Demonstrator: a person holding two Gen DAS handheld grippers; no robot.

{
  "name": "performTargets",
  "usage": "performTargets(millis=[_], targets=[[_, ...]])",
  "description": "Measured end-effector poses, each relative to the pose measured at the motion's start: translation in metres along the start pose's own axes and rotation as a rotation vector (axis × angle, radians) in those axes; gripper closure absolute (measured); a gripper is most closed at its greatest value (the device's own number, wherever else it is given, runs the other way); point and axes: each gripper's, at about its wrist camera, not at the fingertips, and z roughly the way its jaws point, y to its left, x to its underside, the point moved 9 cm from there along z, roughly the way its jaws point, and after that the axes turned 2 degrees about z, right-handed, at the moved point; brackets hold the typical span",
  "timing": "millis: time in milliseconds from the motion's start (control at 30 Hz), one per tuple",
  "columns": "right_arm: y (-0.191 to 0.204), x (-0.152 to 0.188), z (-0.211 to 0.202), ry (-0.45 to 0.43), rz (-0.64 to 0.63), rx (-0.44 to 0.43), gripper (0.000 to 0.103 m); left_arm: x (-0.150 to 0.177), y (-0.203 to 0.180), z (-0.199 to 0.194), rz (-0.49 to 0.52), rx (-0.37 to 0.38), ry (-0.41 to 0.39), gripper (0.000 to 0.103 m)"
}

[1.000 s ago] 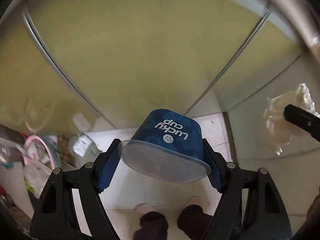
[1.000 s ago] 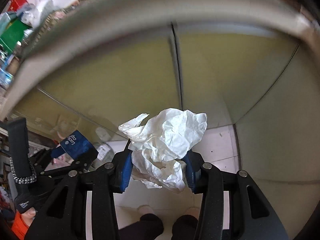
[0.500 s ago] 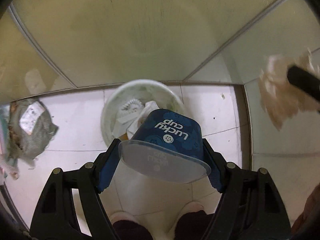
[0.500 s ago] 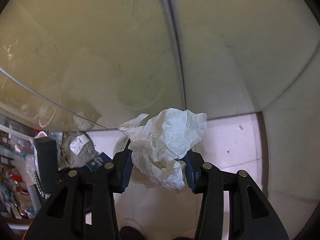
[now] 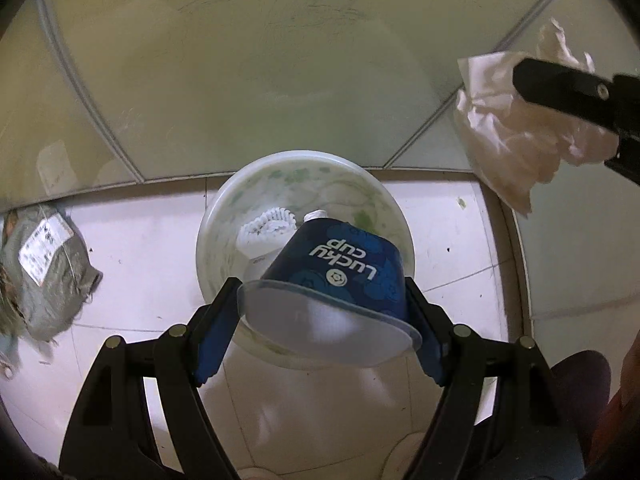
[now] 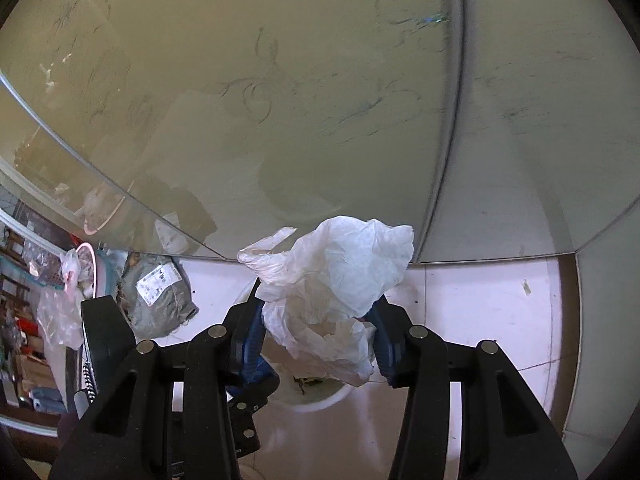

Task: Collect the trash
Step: 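Open the left tool to drop the cup while the right tool drops the tissue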

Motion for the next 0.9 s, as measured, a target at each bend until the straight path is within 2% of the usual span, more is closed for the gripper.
performTargets(millis=[233, 467, 633, 733, 900], targets=[[0.007, 0.001, 0.006, 0.003, -0.046, -0.011, 0.059, 0.001, 0.003, -0.003, -0.042, 0.056, -0.003, 0.026], [0.009, 0.000, 0.005, -0.001, -0.049, -0.022, 0.058, -0.005, 0.012, -0.019, -0.039, -0.014, -0.093, 0.024], [0.007, 0.001, 0.002, -0.009, -0.065, -0.006, 0.058, -0.010, 0.013, -0.025, -0.039, 0.001, -0.118, 0.023], [0.006, 0.001, 0.000, -0.013, -0.059, -0.010, 0.058, -0.015, 0.018, -0.030, -0.039, -0.040, -0.129, 0.023], [0.009, 0.006, 0.005, 0.007, -0.066, -0.023, 0.058, -0.028, 0.028, -0.056, -0.051, -0.112, -0.192, 0.023]])
